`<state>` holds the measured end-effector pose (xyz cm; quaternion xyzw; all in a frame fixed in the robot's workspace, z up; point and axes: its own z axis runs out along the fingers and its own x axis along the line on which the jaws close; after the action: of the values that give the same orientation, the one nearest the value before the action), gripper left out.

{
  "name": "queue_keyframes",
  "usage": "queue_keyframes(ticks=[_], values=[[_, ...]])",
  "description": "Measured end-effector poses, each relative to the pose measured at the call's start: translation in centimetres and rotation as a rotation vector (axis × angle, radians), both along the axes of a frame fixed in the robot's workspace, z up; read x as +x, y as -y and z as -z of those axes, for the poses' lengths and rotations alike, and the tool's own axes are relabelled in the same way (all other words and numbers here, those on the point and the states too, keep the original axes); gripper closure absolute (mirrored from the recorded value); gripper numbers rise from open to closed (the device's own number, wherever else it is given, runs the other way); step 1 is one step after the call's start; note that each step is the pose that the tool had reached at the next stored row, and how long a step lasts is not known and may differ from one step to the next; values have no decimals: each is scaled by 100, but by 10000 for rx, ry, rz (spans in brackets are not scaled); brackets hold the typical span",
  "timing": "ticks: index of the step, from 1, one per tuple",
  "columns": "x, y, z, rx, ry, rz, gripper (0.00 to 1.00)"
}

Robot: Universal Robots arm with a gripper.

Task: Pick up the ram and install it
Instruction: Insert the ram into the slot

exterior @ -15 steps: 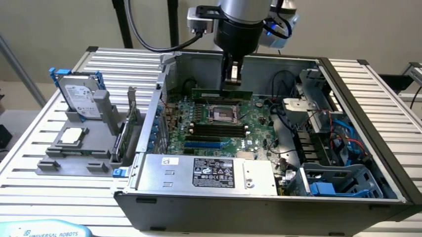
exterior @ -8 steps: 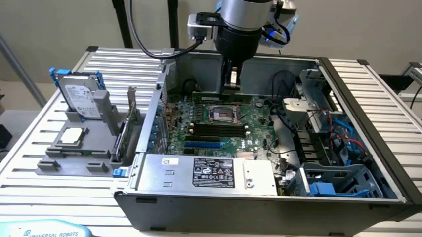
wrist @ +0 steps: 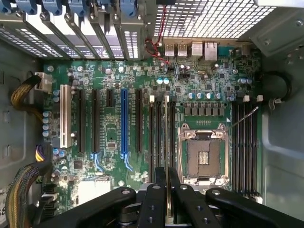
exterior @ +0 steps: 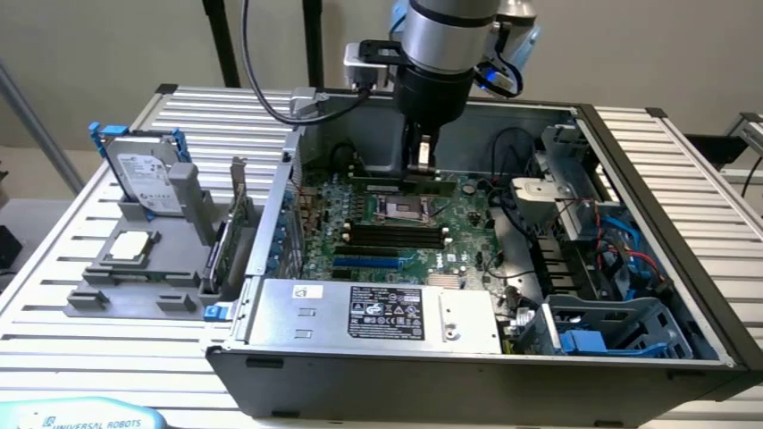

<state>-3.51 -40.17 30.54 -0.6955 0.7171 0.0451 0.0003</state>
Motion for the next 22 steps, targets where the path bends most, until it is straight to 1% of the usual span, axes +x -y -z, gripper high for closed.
queue_keyframes(ticks=[5, 15, 17, 18, 20, 22], values=[[34, 1, 88, -26, 0, 1, 86], [49, 3, 257, -119, 0, 3, 86], [49, 3, 288, -157, 0, 4, 86], [49, 3, 300, -186, 0, 4, 86], [49, 3, 323, -252, 0, 4, 86], [49, 3, 345, -333, 0, 5, 86]])
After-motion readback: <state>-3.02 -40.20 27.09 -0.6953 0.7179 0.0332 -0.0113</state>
